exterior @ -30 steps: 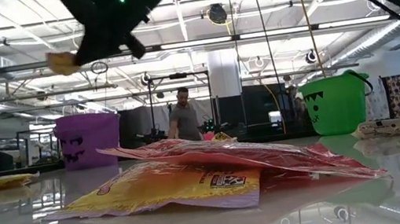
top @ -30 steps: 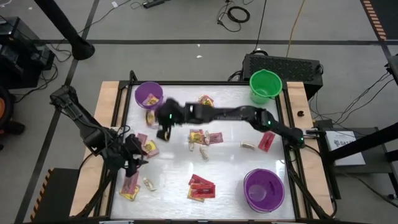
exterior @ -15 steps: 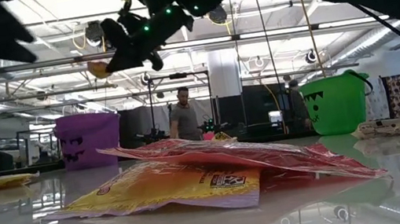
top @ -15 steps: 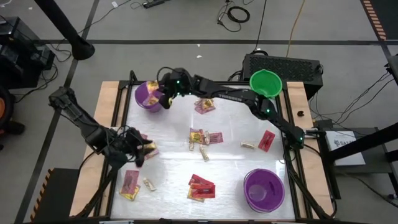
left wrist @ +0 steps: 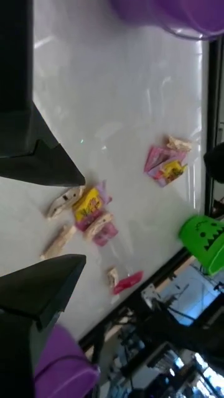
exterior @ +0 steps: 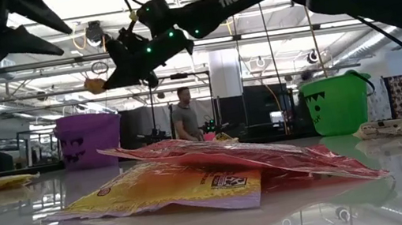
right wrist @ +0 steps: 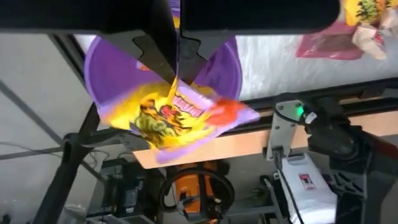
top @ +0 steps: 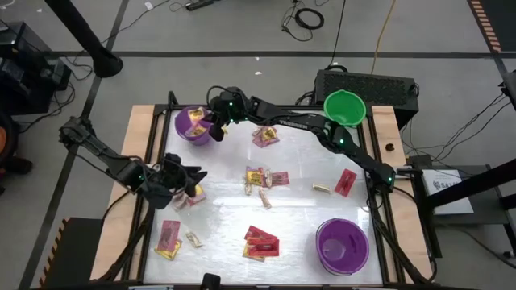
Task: Sort candy by brand, put in halloween buckets
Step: Put the yellow candy into the top violet bucket
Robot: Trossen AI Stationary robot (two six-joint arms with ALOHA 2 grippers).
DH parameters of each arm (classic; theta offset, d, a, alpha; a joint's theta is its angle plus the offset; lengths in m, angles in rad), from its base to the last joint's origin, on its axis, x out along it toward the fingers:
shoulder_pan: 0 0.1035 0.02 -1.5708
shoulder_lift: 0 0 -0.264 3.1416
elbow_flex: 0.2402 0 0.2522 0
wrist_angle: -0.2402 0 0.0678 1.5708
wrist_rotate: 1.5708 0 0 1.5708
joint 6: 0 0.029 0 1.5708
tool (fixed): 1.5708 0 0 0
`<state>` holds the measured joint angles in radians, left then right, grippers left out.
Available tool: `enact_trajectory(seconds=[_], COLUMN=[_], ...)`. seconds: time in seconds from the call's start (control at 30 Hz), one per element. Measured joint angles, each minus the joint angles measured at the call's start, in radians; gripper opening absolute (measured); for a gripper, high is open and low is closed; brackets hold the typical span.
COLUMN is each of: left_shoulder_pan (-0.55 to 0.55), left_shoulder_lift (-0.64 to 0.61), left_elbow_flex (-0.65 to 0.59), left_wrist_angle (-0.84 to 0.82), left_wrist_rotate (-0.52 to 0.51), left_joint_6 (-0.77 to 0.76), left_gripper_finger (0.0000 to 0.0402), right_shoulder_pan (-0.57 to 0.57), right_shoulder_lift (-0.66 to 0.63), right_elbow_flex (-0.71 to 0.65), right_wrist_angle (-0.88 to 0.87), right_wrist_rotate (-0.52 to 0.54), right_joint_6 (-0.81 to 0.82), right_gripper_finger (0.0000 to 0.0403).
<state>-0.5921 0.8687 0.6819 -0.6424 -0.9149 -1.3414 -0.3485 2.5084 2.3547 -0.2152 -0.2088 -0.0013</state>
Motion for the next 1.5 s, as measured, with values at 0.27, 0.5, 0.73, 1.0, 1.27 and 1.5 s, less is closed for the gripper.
enact_trajectory(seconds=[0.27, 0.5, 0.73, 1.0, 1.27, 1.5], left_shoulder_pan=[0.013, 0.016, 0.017, 0.017, 0.048, 0.166], left_shoulder_lift=[0.0, 0.001, 0.0, 0.0, 0.0, 0.0], left_elbow_flex=[0.0, 0.0, 0.0, 0.0, 0.0, 0.0], left_wrist_angle=[-0.002, -0.002, -0.003, -0.005, -0.027, -0.02], left_wrist_rotate=[0.017, 0.022, 0.031, 0.089, 0.072, 0.108], left_joint_6=[0.142, 0.223, 0.29, 0.356, 0.408, 0.492], left_gripper_finger=[0.0196, 0.0196, 0.0196, 0.0196, 0.0196, 0.0196], right_shoulder_pan=[0.003, 0.004, 0.001, -0.021, -0.074, -0.153], right_shoulder_lift=[0.001, 0.039, 0.058, 0.003, -0.15, -0.164], right_elbow_flex=[0.0, 0.002, 0.002, 0.0, 0.003, 0.003], right_wrist_angle=[0.016, 0.016, 0.018, -0.126, -0.746, -1.077], right_wrist_rotate=[-0.004, -0.007, -0.002, -0.029, -0.037, -0.03], right_joint_6=[-0.01, 0.079, 0.124, 0.136, -0.048, -0.108], right_gripper_finger=[0.0001, 0.0042, 0.0114, 0.0176, 0.0185, 0.0185])
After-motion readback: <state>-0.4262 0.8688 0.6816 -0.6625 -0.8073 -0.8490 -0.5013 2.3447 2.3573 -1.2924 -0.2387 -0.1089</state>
